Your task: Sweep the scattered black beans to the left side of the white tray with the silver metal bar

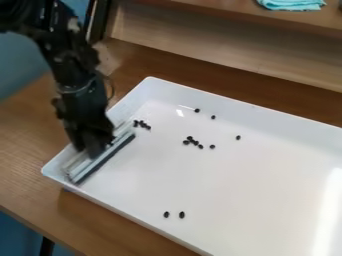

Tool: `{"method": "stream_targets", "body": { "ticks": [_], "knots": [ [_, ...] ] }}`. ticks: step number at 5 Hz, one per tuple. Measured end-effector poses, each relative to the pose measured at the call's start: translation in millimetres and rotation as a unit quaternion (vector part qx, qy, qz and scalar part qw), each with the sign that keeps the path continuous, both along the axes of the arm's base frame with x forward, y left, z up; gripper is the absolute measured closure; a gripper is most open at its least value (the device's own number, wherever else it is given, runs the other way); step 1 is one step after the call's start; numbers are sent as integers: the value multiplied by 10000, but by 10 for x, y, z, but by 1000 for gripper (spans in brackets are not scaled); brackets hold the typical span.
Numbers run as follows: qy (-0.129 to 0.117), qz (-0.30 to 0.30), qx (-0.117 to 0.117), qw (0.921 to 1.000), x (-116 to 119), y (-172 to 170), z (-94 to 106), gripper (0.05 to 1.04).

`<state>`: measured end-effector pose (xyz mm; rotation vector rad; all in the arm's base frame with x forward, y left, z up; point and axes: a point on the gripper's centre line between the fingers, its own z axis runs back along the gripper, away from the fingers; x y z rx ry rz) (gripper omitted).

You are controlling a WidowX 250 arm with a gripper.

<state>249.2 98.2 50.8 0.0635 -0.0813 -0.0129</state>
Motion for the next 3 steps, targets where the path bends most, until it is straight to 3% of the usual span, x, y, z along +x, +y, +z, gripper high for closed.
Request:
{"method": "stream_targets", "body": {
  "ticks": [2, 3],
  "knots": [
    [-524, -219, -48, 9984, 38, -416, 477, 763],
    [-590, -392, -17, 9975, 110, -716, 608, 762]
  ]
}}
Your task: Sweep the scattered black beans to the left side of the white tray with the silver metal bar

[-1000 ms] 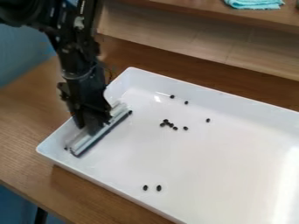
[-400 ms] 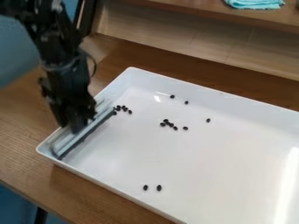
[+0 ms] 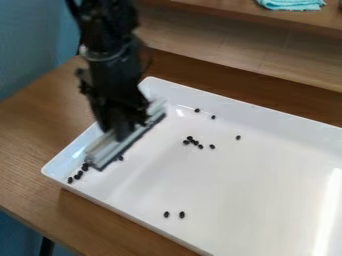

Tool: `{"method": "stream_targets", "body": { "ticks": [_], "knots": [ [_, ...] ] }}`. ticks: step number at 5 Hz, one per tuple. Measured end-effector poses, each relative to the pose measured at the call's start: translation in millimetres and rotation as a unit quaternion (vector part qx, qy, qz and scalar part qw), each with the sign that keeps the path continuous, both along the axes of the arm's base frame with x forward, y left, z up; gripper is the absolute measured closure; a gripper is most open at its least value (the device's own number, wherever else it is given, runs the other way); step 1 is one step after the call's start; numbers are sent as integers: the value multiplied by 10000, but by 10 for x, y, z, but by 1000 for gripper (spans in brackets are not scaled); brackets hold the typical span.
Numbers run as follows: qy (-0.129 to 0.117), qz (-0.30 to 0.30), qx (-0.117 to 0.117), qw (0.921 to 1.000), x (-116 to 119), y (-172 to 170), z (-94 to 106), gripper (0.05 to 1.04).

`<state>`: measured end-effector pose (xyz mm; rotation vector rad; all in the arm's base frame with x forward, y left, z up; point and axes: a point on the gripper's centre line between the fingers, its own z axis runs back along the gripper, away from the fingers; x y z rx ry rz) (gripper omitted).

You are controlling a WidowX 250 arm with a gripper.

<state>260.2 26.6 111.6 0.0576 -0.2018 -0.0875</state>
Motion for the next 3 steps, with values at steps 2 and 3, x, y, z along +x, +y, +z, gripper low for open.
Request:
{"method": "stream_targets", "body": {
  "ticks": [2, 3],
  "knots": [
    [49, -400, -287, 9988, 369, -774, 1, 762],
    [142, -543, -398, 9976, 568, -1094, -92, 762]
  ]
}}
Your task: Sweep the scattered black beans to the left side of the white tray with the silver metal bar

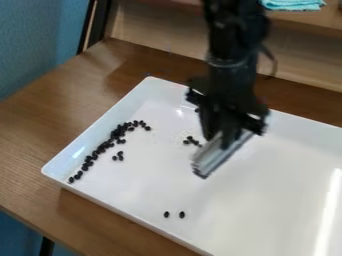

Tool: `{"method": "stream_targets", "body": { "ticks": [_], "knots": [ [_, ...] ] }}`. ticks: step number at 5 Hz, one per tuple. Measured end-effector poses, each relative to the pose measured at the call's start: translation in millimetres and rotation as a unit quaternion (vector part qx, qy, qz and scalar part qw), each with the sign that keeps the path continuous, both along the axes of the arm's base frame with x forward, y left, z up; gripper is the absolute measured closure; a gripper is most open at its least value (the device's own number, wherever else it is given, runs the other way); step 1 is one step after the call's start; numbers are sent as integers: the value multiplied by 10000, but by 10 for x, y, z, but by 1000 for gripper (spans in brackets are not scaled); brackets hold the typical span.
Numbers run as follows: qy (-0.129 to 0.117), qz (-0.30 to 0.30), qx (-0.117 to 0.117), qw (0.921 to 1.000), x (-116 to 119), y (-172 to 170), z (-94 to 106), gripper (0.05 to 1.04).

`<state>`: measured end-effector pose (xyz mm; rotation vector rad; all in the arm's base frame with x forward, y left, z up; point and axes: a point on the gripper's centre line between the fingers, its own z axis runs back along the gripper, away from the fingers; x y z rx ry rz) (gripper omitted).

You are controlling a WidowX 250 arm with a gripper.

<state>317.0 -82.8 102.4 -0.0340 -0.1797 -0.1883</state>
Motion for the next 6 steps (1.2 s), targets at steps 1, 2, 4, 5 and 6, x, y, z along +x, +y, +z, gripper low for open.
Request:
{"method": "stream_targets", "body": {
  "ticks": [1, 2, 4, 5, 6],
  "knots": [
    [114, -33, -29, 9999, 154, -234, -128, 762],
    [229, 33, -81, 9997, 254, -366, -287, 763],
    [357, 122, -73, 9993, 405, -436, -511, 762],
    [351, 223, -62, 9991, 462, -352, -528, 762],
    [351, 319, -76, 9988, 494, -233, -535, 762]
  ]
}}
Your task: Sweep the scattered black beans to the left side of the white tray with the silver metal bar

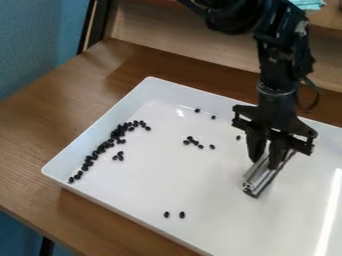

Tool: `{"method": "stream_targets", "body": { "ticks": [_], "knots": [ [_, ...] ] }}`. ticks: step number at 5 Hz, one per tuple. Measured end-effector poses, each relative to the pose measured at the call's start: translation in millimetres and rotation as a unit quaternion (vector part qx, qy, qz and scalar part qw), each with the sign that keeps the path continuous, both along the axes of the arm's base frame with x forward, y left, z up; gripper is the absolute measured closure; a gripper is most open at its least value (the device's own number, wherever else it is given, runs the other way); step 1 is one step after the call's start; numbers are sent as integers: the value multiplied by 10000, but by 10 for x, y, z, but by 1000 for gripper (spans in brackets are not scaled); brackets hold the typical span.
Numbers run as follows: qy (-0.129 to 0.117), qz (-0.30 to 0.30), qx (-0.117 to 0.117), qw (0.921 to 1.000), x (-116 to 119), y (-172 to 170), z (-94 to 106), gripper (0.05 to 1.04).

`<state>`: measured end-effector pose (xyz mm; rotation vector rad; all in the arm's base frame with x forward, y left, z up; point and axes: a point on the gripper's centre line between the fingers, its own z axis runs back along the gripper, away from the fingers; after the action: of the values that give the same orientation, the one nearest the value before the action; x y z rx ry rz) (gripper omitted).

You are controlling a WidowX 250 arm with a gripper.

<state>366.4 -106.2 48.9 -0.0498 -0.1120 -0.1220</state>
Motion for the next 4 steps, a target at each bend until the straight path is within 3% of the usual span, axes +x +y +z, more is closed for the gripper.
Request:
{"method": "stream_targets", "body": {
  "ticks": [4],
  "knots": [
    [-5, 672, 61, 9977, -84, 838, -8, 762]
  ]
}}
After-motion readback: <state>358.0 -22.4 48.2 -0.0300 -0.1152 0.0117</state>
